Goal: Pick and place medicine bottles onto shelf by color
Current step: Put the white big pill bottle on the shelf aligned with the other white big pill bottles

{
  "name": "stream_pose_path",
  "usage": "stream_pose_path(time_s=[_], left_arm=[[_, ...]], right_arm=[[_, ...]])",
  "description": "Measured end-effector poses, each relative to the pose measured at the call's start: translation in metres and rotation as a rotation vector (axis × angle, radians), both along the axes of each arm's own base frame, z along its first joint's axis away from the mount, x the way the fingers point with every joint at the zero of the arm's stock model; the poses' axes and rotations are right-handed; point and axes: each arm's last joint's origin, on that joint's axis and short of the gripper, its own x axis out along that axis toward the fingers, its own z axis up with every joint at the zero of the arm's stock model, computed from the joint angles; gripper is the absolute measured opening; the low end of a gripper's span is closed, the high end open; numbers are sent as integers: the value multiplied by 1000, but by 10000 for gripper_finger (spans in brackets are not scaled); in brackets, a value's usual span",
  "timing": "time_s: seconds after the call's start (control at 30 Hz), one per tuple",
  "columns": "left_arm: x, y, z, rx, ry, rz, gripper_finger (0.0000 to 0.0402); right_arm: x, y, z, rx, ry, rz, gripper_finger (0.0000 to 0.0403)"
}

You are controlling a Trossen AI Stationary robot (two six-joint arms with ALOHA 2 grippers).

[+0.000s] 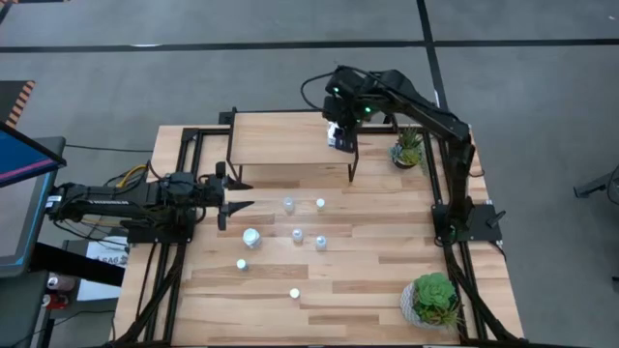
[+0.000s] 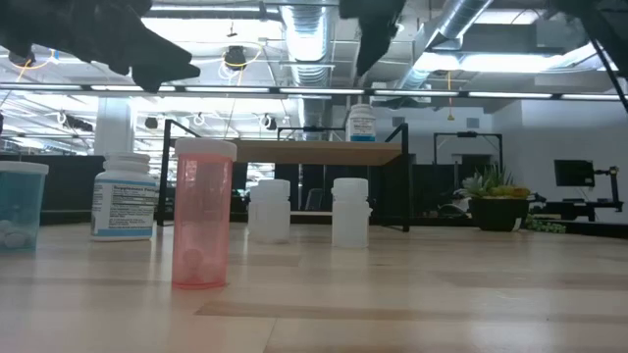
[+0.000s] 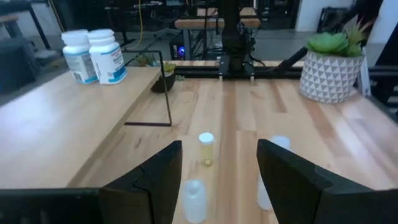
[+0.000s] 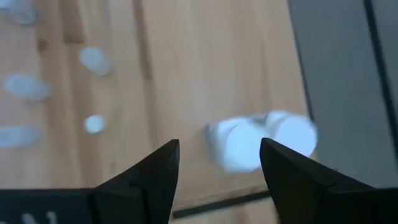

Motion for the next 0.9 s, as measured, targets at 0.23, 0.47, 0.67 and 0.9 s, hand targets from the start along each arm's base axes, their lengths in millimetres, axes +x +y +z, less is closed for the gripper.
stream_pose_path(time_s=[0.23,0.47,0.67,0.9], left_arm=[[-2,-6,7,1,131,-56,197],[-3,-23,40,-132,423,-121,196],[1,-38,41,-366,686,-72,196],[1,-60,4,-434,999,-88,196]], right_arm=[[-23,43,21,142,-2,-115,233],[-37,99,46,205,-106,-102,225],[-46,141,57,235,-153,-124,221],[-53,177,61,215,-173,-87,209]])
